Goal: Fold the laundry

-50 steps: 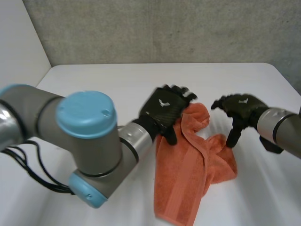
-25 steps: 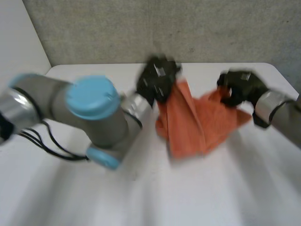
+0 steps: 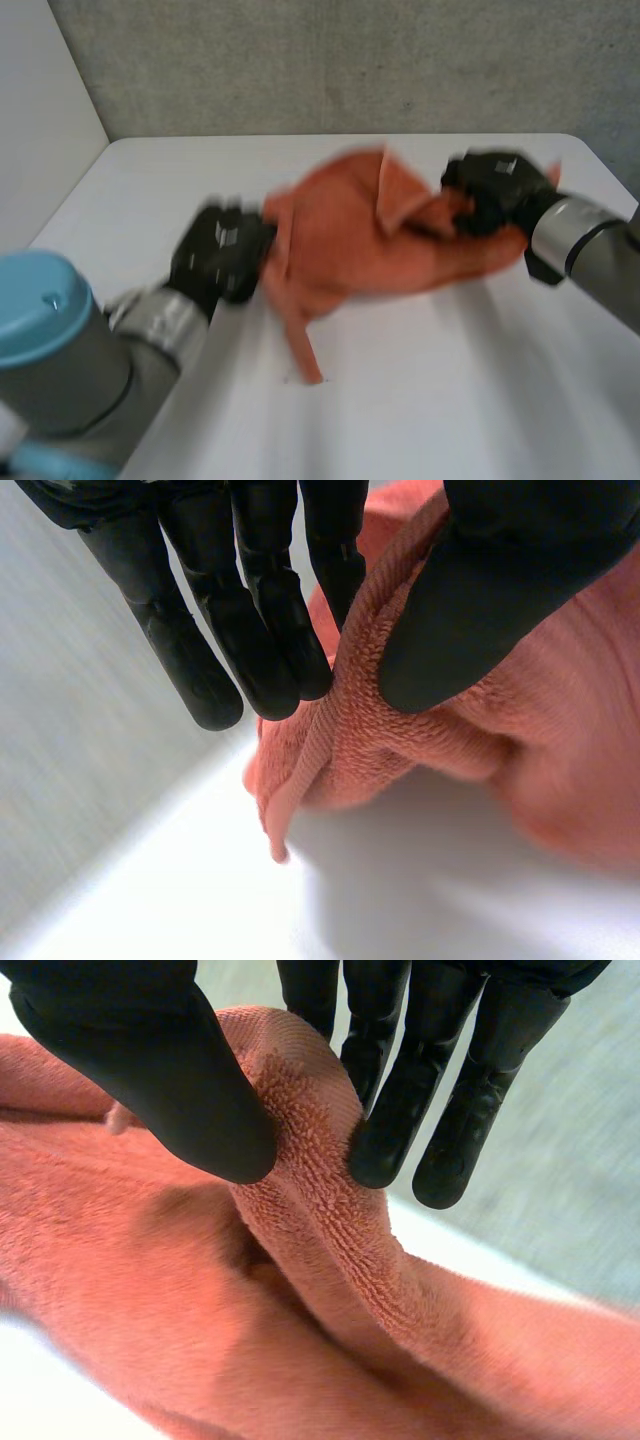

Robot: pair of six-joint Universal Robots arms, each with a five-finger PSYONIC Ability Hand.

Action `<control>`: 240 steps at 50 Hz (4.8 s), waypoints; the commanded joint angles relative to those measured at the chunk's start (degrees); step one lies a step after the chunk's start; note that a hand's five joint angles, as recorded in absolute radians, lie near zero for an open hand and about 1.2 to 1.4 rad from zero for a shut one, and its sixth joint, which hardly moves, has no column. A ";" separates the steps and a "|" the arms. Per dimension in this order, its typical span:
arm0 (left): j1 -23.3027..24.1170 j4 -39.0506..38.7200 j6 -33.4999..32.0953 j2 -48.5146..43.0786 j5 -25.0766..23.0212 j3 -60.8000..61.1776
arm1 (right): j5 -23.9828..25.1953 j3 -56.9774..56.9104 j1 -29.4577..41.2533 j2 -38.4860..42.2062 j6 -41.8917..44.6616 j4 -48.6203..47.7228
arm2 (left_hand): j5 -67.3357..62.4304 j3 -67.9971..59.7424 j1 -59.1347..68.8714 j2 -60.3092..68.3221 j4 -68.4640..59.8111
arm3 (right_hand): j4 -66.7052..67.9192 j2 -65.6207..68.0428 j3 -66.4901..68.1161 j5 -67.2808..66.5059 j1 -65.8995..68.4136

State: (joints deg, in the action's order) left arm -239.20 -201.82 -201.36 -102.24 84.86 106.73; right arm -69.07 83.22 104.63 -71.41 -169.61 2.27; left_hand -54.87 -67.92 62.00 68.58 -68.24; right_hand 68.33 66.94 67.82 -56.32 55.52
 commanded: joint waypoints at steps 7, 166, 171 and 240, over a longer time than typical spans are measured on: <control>0.31 30.34 0.45 8.01 -0.32 0.87 | 3.58 -1.48 0.75 -5.31 2.55 2.93 | 42.00 45.05 -39.13 -45.71 45.37 | 11.67 13.06 12.18 -13.68 24.48; -17.09 -0.59 12.30 -23.88 -4.09 -18.83 | 6.31 -6.92 2.86 -17.45 -11.44 -7.64 | 45.41 48.45 -42.54 -49.11 48.77 | 11.67 13.06 12.18 -13.68 24.48; -16.65 -0.86 15.03 -25.02 -3.92 -21.12 | 6.22 -8.16 4.27 -18.77 -11.44 -7.20 | 42.06 45.10 -39.18 -45.76 45.42 | 11.67 13.06 12.18 -13.68 24.48; -17.00 0.90 10.55 -1.12 -1.90 -1.08 | -9.93 -0.43 8.30 -4.80 9.39 9.33 | -15.13 -12.08 18.00 11.42 -11.76 | -42.43 -41.05 -41.92 40.42 -29.62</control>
State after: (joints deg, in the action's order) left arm -256.42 -200.92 -190.81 -103.52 82.97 105.13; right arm -70.83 82.33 104.95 -78.18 -158.81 12.20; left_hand -54.83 -68.29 65.95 68.68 -68.49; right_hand 25.18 25.80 25.53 -15.10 22.92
